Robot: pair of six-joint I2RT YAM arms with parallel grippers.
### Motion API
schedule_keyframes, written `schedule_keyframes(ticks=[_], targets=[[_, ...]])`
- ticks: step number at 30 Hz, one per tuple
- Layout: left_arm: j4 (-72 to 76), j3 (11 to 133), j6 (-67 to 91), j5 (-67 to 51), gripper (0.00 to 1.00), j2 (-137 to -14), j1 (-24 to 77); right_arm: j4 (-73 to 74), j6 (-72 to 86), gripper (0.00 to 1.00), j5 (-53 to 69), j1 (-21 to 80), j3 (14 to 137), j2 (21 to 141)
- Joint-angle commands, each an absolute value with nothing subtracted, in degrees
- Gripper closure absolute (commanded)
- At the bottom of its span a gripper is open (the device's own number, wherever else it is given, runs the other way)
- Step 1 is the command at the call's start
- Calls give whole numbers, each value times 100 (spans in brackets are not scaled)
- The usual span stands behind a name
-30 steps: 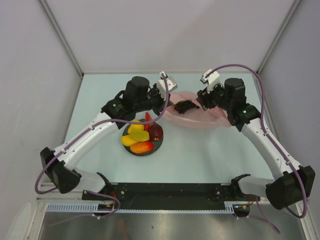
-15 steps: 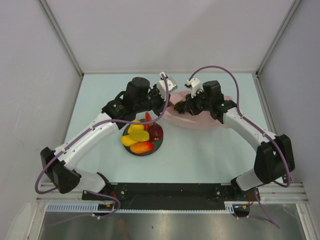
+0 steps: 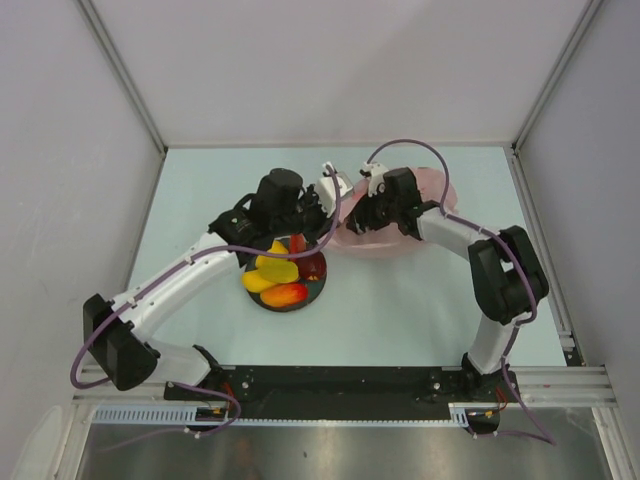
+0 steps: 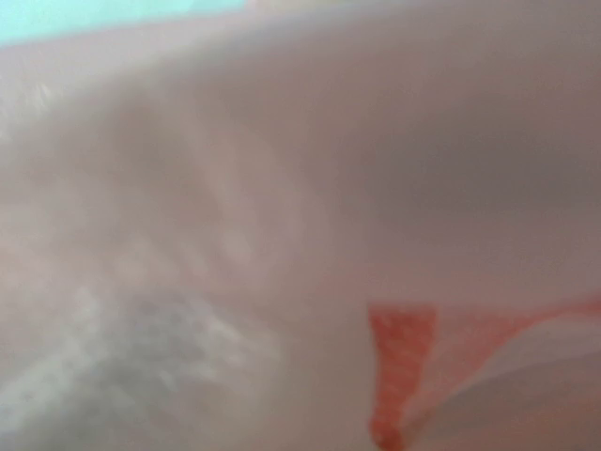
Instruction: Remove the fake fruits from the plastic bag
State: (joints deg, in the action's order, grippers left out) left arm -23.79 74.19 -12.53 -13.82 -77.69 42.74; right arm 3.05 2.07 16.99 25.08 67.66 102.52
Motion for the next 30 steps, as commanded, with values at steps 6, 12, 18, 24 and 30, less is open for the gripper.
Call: schedule_keyframes(ticks=[6,12,18,24,30], targets=[[-2373,7576,-1336,-1547,100,-7840,4324,-703,449,14,1329,2619,7514,11073],[-2496,7927,-1292,-1740,100,-8068,4316,-1081,308,10,1002,2663,8111,11785],[-2593,8305,-1275,-1828,100,-8349,4316,-722,290,8,809,2637,9366,12785],[-2716,8481,-1318,-1626,100,-8429,4316,897,369,21,527,2540,11119,13939],[-2619,8525,-1318,-1433,100,-8551,4307,853,246,62,1106,2303,10672,13571]])
